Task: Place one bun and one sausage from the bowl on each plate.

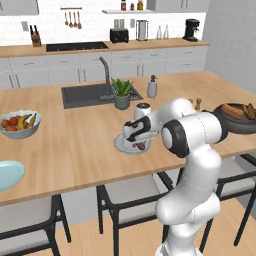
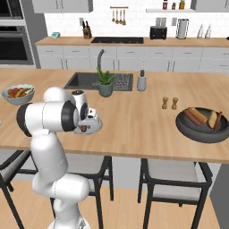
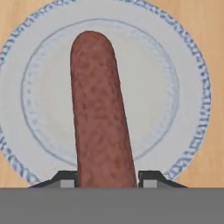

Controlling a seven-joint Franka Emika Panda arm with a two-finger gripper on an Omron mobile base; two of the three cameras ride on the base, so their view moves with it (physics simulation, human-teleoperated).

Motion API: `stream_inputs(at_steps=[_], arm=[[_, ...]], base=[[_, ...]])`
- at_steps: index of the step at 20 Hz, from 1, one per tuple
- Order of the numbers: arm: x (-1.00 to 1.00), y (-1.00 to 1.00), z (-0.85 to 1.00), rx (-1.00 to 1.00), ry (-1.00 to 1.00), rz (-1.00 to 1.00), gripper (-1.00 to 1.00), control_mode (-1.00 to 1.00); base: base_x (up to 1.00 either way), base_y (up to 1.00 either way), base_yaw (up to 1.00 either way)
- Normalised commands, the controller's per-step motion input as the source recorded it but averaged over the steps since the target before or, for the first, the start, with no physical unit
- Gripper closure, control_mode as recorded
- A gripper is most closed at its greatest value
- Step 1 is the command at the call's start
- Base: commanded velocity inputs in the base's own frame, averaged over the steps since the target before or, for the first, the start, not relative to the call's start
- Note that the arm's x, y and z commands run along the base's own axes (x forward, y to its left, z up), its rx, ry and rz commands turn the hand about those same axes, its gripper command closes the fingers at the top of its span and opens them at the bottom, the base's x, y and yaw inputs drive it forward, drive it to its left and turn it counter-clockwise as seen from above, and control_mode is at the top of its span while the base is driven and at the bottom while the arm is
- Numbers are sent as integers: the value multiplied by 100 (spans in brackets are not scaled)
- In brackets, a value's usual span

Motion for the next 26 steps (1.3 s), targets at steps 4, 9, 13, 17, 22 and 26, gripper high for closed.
stream_inputs(at_steps=[4,9,13,17,22,26], arm=[[0,3,-41,1,-5,0,100,-100],[0,12,0,2,-16,0,-100,-100],[37,16,0,0,-11,0,-100,-100],[45,2,29,8,-12,0,-100,-100],[-6,-3,100,10,-3,0,-100,-100],[-2,-25,100,6,6,0,-100,-100]], base=[[0,0,0],[0,0,0],[0,0,0],[0,0,0],[0,0,0],[0,0,0]])
